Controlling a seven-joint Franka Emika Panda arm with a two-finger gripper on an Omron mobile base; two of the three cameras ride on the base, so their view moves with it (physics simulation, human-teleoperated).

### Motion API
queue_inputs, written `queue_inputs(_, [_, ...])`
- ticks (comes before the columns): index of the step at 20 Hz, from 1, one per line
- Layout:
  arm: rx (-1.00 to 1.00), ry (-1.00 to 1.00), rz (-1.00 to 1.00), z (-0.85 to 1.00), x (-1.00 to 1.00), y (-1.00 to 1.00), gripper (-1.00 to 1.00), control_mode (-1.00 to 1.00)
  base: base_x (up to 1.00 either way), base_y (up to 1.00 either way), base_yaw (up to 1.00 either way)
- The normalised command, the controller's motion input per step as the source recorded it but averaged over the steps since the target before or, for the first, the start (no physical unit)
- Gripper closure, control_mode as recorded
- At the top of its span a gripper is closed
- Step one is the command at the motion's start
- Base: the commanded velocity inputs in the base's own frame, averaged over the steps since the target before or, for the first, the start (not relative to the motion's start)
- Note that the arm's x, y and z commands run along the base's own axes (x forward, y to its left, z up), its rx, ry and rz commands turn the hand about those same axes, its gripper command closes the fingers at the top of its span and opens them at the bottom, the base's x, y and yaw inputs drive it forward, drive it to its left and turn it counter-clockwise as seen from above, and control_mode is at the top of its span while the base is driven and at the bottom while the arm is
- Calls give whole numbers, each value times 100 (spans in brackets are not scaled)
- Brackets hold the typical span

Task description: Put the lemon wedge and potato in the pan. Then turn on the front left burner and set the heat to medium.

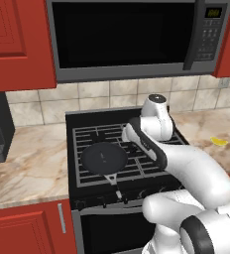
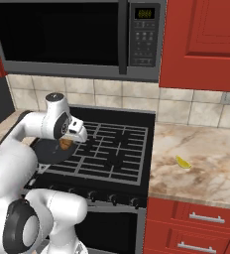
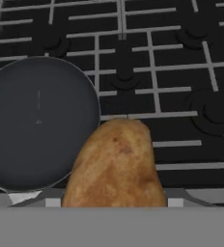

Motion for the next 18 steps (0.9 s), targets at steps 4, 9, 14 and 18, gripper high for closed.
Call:
queue_inputs(4, [-9, 15, -2, -33, 37, 19, 100, -100, 0, 0, 0])
queue_inputs(9, [-1, 5, -1, -51, 14, 16, 100, -100, 0, 0, 0])
queue_inputs(14, [0, 0, 0, -46, 18, 13, 100, -100, 0, 0, 0])
queue_inputs(18, [0, 0, 0, -13, 21, 28, 100, -100, 0, 0, 0])
